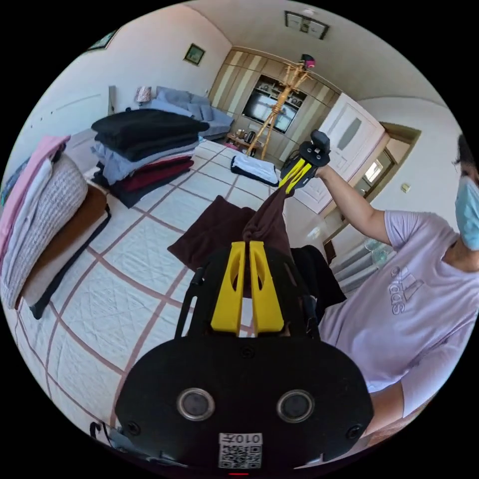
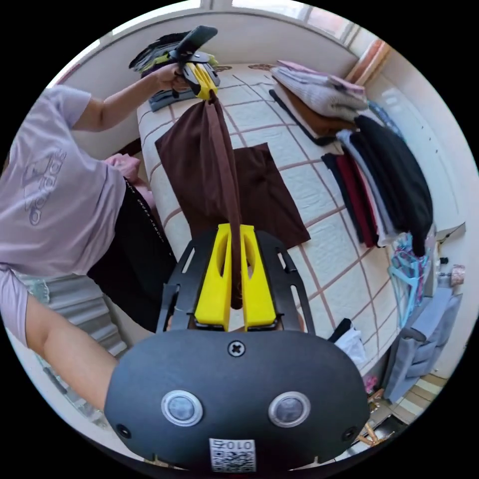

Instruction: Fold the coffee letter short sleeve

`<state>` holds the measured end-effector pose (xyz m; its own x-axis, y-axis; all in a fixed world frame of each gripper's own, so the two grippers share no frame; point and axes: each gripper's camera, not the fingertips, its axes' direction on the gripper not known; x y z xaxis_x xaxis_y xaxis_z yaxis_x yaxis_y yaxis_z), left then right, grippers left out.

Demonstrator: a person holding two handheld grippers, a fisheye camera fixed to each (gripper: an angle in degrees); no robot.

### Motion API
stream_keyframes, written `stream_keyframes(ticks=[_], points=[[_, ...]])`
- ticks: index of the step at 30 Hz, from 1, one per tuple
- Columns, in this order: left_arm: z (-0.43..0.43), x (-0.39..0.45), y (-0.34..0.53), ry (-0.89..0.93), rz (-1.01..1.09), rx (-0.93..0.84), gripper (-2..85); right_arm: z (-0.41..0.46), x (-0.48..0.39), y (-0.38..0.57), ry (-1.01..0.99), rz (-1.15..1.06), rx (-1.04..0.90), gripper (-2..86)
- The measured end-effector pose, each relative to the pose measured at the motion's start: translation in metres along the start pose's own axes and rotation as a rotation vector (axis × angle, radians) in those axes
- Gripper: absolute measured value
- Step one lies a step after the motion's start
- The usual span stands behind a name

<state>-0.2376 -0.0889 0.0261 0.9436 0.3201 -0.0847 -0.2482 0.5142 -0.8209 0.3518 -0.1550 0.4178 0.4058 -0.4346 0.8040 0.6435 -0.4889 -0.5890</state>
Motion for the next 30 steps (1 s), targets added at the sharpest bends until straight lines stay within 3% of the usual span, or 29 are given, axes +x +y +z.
stream_keyframes(ticks=[3, 9, 16, 19, 25, 30], points=[[0.018, -0.079, -0.032, 0.074, -0.117, -0.064, -0.1, 0.036, 0.085, -0.025, -0.169, 0.052, -0.077, 1.8], [0.042, -0.164, -0.074, 0.112, -0.249, -0.223, 0.0, 0.072, 0.151, -0.046, -0.277, 0.056, -0.094, 2.0], [0.052, -0.193, -0.085, 0.107, -0.333, -0.26, 1.3, 0.082, 0.177, -0.037, -0.232, 0.187, -0.059, 3.7], [0.042, -0.2, -0.083, 0.119, -0.379, -0.212, 3.9, 0.062, 0.181, -0.022, -0.08, 0.343, 0.019, 3.6], [-0.028, -0.153, -0.064, 0.04, -0.349, 0.0, 9.0, 0.0, 0.1, 0.02, 0.119, 0.458, 0.203, 4.2], [-0.033, -0.069, -0.038, 0.06, -0.152, -0.025, 11.5, 0.0, -0.047, 0.04, 0.207, 0.434, 0.277, 6.0]])
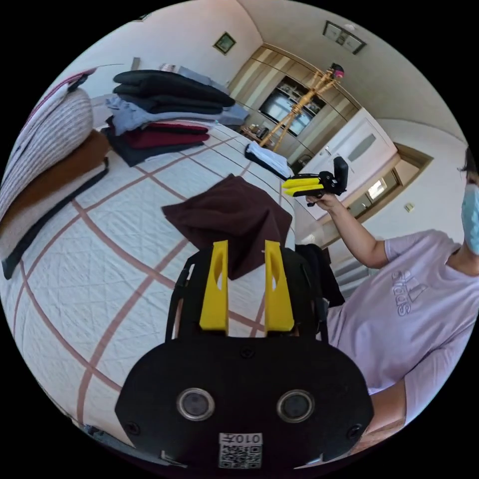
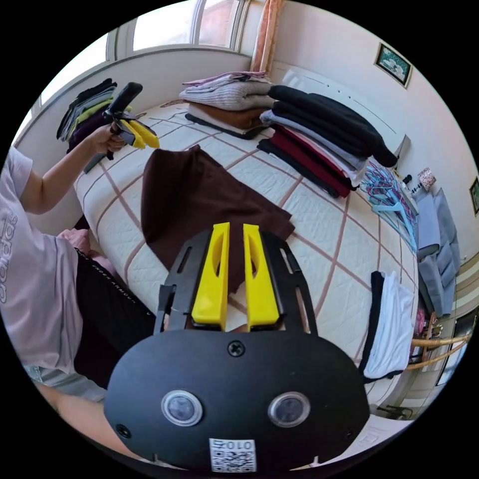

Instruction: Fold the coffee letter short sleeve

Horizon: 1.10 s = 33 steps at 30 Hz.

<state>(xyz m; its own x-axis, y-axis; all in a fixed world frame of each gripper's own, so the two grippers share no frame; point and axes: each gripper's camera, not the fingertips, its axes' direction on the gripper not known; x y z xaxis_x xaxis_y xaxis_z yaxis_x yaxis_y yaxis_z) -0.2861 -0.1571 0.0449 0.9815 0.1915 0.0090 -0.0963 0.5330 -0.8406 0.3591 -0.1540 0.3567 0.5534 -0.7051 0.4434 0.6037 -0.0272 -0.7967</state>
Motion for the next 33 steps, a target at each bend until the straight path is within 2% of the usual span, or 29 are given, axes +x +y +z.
stream_keyframes(ticks=[2, 7, 11, 14, 18, 23, 28, 33], points=[[0.017, 0.024, 0.011, -0.004, 0.077, -0.028, 12.7, -0.003, -0.034, 0.021, 0.011, 0.004, 0.013, 7.2], [0.039, 0.024, 0.003, 0.022, 0.116, -0.011, 12.8, 0.0, -0.079, 0.051, 0.006, 0.084, 0.02, 8.5], [0.069, 0.015, -0.01, 0.117, 0.111, -0.158, 9.9, -0.004, -0.086, 0.052, -0.038, 0.175, 0.098, 8.4], [0.077, 0.011, 0.002, 0.168, 0.067, -0.232, 7.0, 0.011, -0.084, 0.046, -0.069, 0.212, 0.044, 8.5], [0.062, -0.004, 0.036, 0.213, -0.035, -0.181, 4.1, 0.042, -0.078, 0.044, -0.049, 0.275, -0.134, 8.7], [0.079, -0.036, 0.089, 0.259, -0.202, -0.165, 1.2, 0.044, -0.068, 0.05, -0.144, 0.363, -0.096, 8.8], [0.087, -0.043, 0.103, 0.27, -0.254, -0.143, 0.9, 0.039, -0.076, 0.052, -0.143, 0.36, -0.085, 9.0], [0.062, -0.015, 0.112, 0.133, -0.199, -0.11, 0.9, 0.017, -0.093, 0.055, -0.073, 0.35, -0.07, 9.6]])
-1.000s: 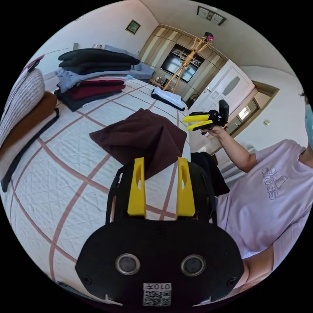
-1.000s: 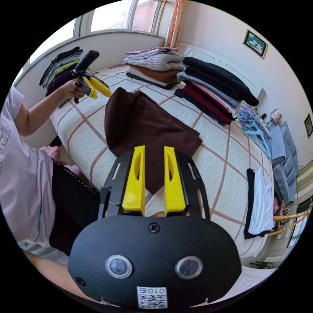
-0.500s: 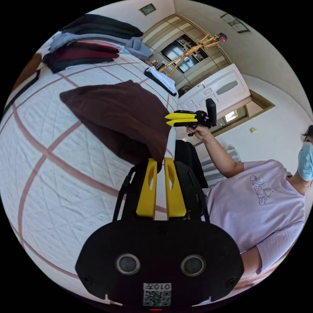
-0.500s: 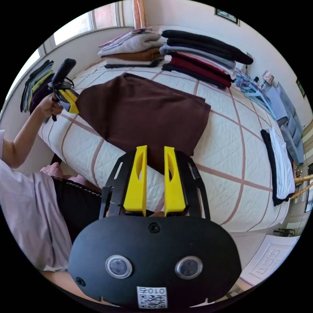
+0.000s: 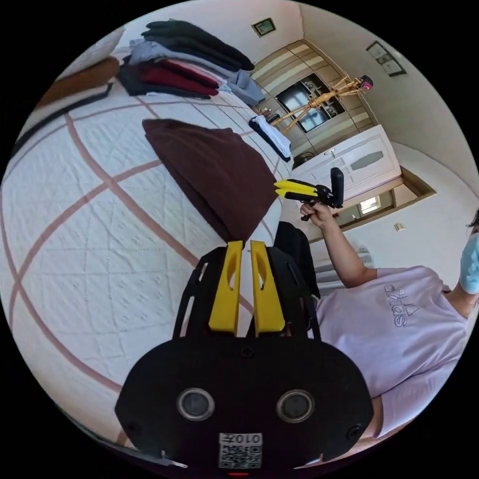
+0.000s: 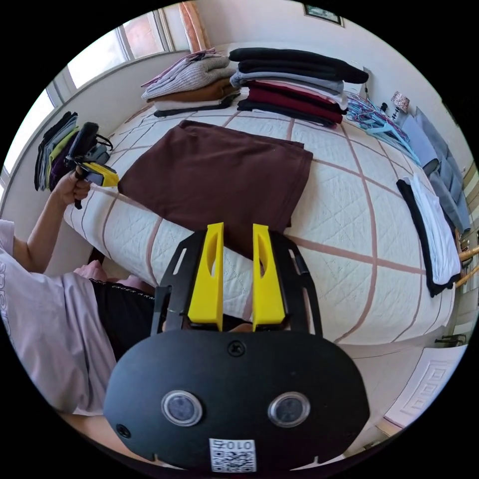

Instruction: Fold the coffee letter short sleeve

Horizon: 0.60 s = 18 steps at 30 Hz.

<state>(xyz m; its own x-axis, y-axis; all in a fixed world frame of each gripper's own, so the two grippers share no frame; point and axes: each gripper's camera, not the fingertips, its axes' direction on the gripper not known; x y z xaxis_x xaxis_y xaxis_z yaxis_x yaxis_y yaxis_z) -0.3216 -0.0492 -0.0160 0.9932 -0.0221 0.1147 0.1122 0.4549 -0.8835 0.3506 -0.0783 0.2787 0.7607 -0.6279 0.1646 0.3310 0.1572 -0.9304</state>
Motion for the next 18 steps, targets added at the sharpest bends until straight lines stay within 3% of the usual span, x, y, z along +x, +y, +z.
stream_keyframes(ticks=[5, 7, 11, 15, 18], points=[[-0.002, 0.06, -0.009, -0.302, 0.182, 0.085, 0.6, -0.019, -0.001, -0.015, 0.054, 0.001, 0.05, 10.1], [0.025, 0.066, -0.017, -0.338, 0.233, 0.058, 0.5, -0.023, 0.004, -0.03, 0.053, 0.005, 0.063, 10.2], [0.122, 0.035, -0.013, -0.369, 0.207, -0.169, 0.2, -0.029, 0.013, -0.072, 0.094, 0.002, 0.074, 10.1], [0.117, 0.024, 0.01, -0.248, 0.184, -0.085, 0.5, -0.02, 0.013, -0.1, 0.087, -0.04, 0.053, 9.4], [0.094, 0.049, 0.02, -0.306, 0.265, 0.055, 1.0, -0.009, 0.022, -0.121, 0.054, -0.029, 0.044, 8.7]])
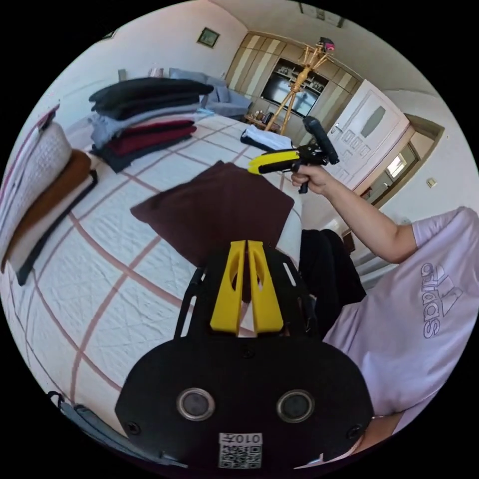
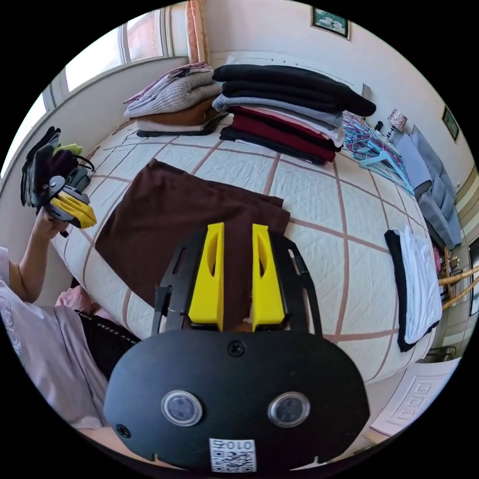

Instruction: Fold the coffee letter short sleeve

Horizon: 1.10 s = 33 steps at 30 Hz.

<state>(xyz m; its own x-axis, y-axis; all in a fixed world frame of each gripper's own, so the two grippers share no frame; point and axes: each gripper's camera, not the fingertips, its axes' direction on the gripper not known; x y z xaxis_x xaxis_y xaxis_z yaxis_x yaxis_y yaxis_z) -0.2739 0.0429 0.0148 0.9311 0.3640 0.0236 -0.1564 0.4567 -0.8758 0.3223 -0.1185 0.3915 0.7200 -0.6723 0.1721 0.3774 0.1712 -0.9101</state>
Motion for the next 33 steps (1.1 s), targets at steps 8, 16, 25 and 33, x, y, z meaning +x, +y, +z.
stream_keyframes(ticks=[8, 16, 25, 33], points=[[0.052, -0.033, -0.008, -0.213, -0.042, 0.059, 5.8, 0.043, 0.026, -0.076, -0.068, 0.097, -0.166, 7.0], [0.15, -0.061, 0.029, -0.265, -0.165, -0.048, 4.8, 0.05, 0.054, -0.078, -0.043, 0.232, -0.159, 6.4], [0.113, 0.088, 0.128, -0.324, 0.105, 0.112, 9.0, -0.101, 0.091, 0.07, -0.009, 0.317, 0.004, 9.2], [0.232, 0.204, 0.128, -0.29, 0.423, -0.001, 9.3, -0.11, 0.117, 0.203, -0.385, 0.59, 0.092, 10.6]])
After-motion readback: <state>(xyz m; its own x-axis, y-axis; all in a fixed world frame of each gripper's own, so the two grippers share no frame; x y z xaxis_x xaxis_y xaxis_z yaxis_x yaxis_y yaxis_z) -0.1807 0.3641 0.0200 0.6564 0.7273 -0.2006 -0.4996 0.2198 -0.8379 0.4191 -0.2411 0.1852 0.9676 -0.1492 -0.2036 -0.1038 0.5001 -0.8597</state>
